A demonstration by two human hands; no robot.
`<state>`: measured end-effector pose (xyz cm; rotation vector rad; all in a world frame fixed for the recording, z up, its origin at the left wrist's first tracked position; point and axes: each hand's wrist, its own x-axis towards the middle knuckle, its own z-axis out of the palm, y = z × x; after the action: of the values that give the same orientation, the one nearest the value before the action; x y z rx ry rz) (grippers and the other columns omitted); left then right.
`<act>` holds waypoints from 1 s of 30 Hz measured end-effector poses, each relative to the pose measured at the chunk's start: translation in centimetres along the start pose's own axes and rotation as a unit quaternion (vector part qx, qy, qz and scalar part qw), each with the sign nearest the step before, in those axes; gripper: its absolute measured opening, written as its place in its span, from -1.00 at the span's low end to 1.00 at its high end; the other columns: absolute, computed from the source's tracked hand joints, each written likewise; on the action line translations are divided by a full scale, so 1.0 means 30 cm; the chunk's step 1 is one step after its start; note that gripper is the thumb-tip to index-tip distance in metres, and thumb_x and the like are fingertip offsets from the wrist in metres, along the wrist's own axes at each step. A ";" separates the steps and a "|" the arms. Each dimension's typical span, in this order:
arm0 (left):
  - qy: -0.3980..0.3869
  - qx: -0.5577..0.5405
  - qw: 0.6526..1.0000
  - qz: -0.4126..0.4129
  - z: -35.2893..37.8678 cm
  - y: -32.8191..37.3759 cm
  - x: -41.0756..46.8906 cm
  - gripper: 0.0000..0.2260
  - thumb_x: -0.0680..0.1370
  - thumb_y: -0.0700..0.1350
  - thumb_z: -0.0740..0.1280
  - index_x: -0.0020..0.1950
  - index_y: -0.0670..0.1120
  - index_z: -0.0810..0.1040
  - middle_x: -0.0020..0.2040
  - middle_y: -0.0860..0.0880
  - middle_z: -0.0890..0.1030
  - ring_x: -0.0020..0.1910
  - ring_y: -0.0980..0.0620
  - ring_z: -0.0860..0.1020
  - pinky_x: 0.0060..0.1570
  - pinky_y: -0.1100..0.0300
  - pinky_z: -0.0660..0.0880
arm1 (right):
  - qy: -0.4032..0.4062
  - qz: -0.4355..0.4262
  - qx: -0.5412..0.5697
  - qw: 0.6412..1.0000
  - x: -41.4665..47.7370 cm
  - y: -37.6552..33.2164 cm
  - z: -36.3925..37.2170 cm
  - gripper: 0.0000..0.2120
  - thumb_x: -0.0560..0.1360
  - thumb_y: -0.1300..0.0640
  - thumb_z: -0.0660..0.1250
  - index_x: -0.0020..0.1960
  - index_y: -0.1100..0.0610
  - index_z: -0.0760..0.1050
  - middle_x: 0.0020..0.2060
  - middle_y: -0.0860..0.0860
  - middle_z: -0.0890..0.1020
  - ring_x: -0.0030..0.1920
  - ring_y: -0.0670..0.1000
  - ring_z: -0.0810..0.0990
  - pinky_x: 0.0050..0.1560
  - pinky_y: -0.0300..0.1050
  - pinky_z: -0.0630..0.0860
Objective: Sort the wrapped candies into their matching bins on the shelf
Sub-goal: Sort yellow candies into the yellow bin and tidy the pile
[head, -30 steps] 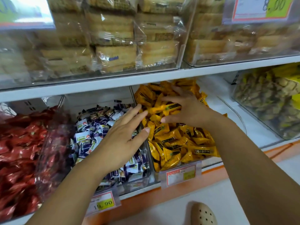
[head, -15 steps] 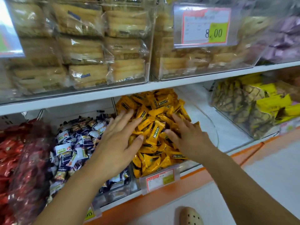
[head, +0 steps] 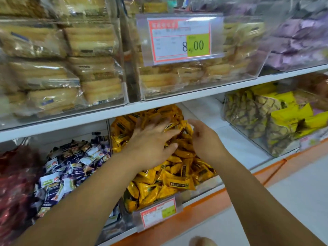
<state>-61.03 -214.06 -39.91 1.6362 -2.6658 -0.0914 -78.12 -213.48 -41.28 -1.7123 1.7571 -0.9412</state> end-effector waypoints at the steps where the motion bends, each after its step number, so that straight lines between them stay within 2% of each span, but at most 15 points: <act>1: -0.013 0.031 0.999 0.009 0.009 -0.013 0.016 -0.59 0.61 0.25 -0.01 0.47 0.32 0.15 0.57 0.15 -0.08 0.53 0.02 -0.24 0.42 -0.28 -0.26 | -0.023 0.000 0.002 1.000 0.016 0.014 0.016 -0.59 0.60 0.29 0.07 0.35 -0.06 0.34 0.00 -0.01 0.53 -0.04 0.02 0.55 -0.18 -0.26 0.42; 4: -0.023 0.064 0.998 0.018 0.019 -0.075 0.005 -0.60 0.58 0.32 -0.03 0.39 0.37 0.29 0.55 0.22 -0.02 0.53 0.05 -0.21 0.41 -0.32 -0.22 | -0.073 0.036 0.004 0.997 0.079 0.040 0.049 -0.48 0.62 0.20 0.12 0.52 0.03 0.06 0.28 0.11 0.49 0.26 0.13 0.48 0.12 -0.10 0.42; 6: -0.032 0.068 0.997 0.016 0.017 -0.113 -0.026 -0.59 0.55 0.36 -0.06 0.37 0.41 0.28 0.54 0.28 -0.05 0.53 0.07 -0.13 0.44 -0.28 -0.07 | -0.097 0.044 -0.024 0.994 0.120 0.051 0.064 -0.40 0.61 0.13 0.16 0.55 0.07 -0.07 0.36 0.14 0.41 0.30 0.17 0.43 0.18 -0.06 0.38; 8: -0.024 0.068 0.997 0.008 0.024 -0.142 -0.064 -0.50 0.48 0.43 -0.17 0.38 0.43 0.23 0.53 0.31 -0.09 0.53 0.09 -0.12 0.43 -0.27 -0.01 | -0.105 0.019 -0.076 0.991 0.136 0.049 0.095 -0.44 0.58 0.11 0.18 0.52 0.06 0.05 0.32 0.14 0.43 0.30 0.21 0.35 0.19 -0.03 0.34; 11: 0.001 0.056 0.998 0.000 0.039 -0.160 -0.095 -0.34 0.36 0.44 -0.31 0.38 0.44 0.23 0.53 0.31 -0.12 0.52 0.12 -0.23 0.42 -0.31 -0.21 | -0.078 0.008 -0.096 0.992 0.149 0.053 0.148 -0.53 0.50 0.06 0.27 0.36 0.12 0.27 0.23 0.14 0.45 0.30 0.19 0.31 0.24 0.07 0.38; 14: 0.008 0.031 0.999 -0.013 0.040 -0.157 -0.101 -0.32 0.34 0.44 -0.30 0.35 0.43 0.28 0.53 0.31 -0.10 0.51 0.14 -0.26 0.40 -0.29 -0.27 | -0.092 0.013 -0.039 0.995 0.164 0.048 0.142 -0.41 0.45 0.06 0.37 0.41 0.06 0.23 0.25 0.11 0.37 0.27 0.15 0.40 0.20 -0.09 0.37; 18: 0.007 0.015 1.000 -0.012 0.040 -0.158 -0.099 -0.44 0.42 0.44 -0.17 0.34 0.43 0.30 0.53 0.30 -0.07 0.51 0.15 -0.26 0.39 -0.30 -0.30 | -0.140 0.025 -0.087 0.986 0.194 0.052 0.114 -0.29 0.42 -0.04 0.39 0.47 -0.04 0.13 0.26 0.12 0.37 0.24 0.15 0.45 0.11 -0.11 0.38; 20: -0.006 0.017 1.000 -0.019 0.036 -0.156 -0.100 -0.57 0.52 0.40 -0.03 0.35 0.41 0.30 0.53 0.29 -0.08 0.51 0.15 -0.27 0.39 -0.29 -0.32 | -0.142 0.017 -0.100 0.985 0.201 0.044 0.126 -0.33 0.43 -0.05 0.39 0.46 -0.04 0.19 0.24 0.12 0.39 0.19 0.14 0.47 0.05 -0.13 0.37; 23: -0.005 0.017 1.000 -0.017 0.031 -0.149 -0.099 -0.62 0.54 0.33 0.07 0.35 0.38 0.32 0.54 0.28 -0.07 0.51 0.14 -0.25 0.40 -0.29 -0.31 | -0.114 -0.006 -0.074 0.991 0.199 0.044 0.141 -0.44 0.43 -0.02 0.41 0.38 -0.03 0.32 0.24 0.08 0.42 0.15 0.08 0.49 0.01 -0.17 0.35; 27: 0.005 -0.015 1.000 -0.025 0.029 -0.148 -0.100 -0.64 0.53 0.31 0.14 0.32 0.36 0.36 0.53 0.28 -0.05 0.51 0.15 -0.23 0.41 -0.22 -0.32 | -0.159 0.003 -0.068 0.985 0.203 0.055 0.125 -0.40 0.48 -0.04 0.33 0.48 -0.13 0.21 0.31 0.04 0.43 0.24 0.09 0.47 0.13 -0.14 0.39; 30: 0.010 -0.041 0.999 -0.030 0.025 -0.146 -0.103 -0.66 0.52 0.27 0.21 0.29 0.36 0.38 0.53 0.30 -0.02 0.51 0.17 -0.21 0.41 -0.17 -0.32 | -0.146 0.000 -0.034 0.989 0.201 0.062 0.122 -0.51 0.48 0.04 0.36 0.39 -0.06 0.36 0.16 0.06 0.58 0.10 0.04 0.56 0.06 -0.15 0.47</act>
<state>-55.76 -213.27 -40.85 1.6826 -2.5623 -0.1806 -76.96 -219.98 -44.38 -1.7896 1.6104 -0.6002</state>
